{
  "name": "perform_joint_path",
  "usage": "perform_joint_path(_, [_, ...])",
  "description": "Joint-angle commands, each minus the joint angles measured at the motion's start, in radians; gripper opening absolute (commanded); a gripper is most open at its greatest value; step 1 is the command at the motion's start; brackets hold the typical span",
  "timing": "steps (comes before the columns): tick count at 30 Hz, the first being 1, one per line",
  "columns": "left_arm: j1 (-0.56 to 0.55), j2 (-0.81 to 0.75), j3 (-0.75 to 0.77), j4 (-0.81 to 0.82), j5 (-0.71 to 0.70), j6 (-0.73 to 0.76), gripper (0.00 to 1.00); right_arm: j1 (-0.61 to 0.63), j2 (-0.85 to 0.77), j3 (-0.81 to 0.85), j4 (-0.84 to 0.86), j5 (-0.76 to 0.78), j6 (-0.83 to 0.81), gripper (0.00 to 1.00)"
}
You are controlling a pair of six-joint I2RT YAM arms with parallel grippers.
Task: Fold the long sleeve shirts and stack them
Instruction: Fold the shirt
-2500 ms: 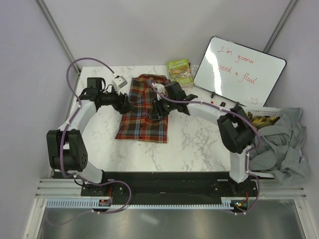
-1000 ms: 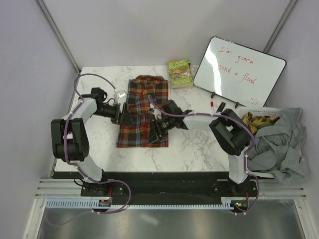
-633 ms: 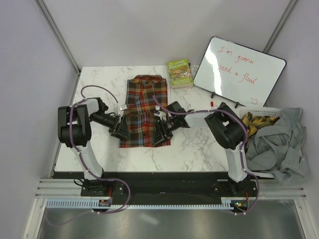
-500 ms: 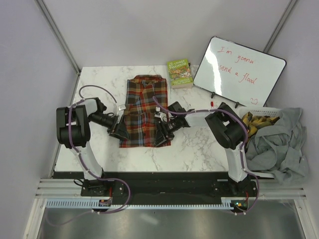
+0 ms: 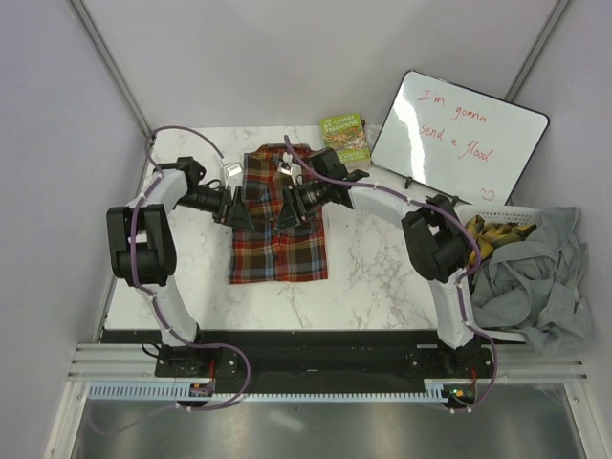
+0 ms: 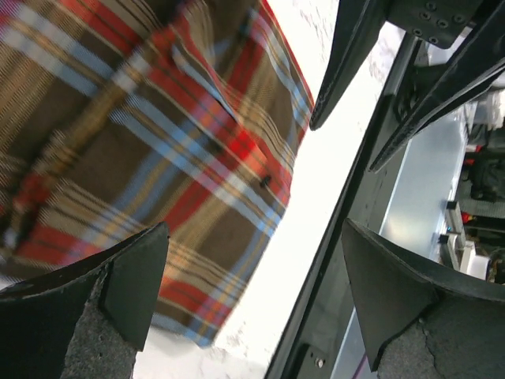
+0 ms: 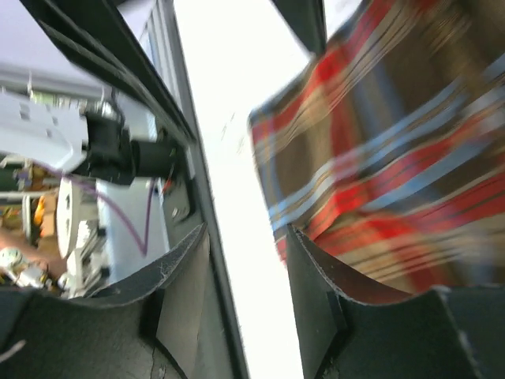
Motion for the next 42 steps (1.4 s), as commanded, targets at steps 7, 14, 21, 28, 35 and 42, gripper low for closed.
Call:
perform_joint_path(7, [-0.004, 0.263, 0.159, 0.211, -0.025, -0.267, 0.96, -0.106, 0.288, 0.195, 0.063, 0.016, -0.002, 0.51])
perform_joint_path(14, [0.048, 0.282, 0.166, 0.219, -0.049, -0.284, 0.96, -0.157, 0.314, 0.146, 0.026, 0.051, -0.107, 0.52])
perform_joint_path(21, [0.036, -0.093, -0.054, 0.324, -0.151, -0.01, 0.99, -0.143, 0.195, 0.123, 0.02, 0.01, -0.059, 0.5])
perform_joint_path(28, [-0.188, -0.773, -0.703, 0.726, -0.463, 0.438, 1.0, -0.084, 0.046, 0.022, 0.167, 0.066, 0.042, 0.49])
perform_joint_path(35, [-0.463, -1.133, -1.088, 0.93, -0.623, 0.657, 0.99, -0.024, 0.14, 0.114, 0.134, 0.142, -0.033, 0.38])
perform_joint_path(42, [-0.644, -1.038, -1.153, 1.099, -0.778, 0.597, 0.93, -0.008, 0.256, 0.202, 0.118, 0.194, -0.1, 0.35])
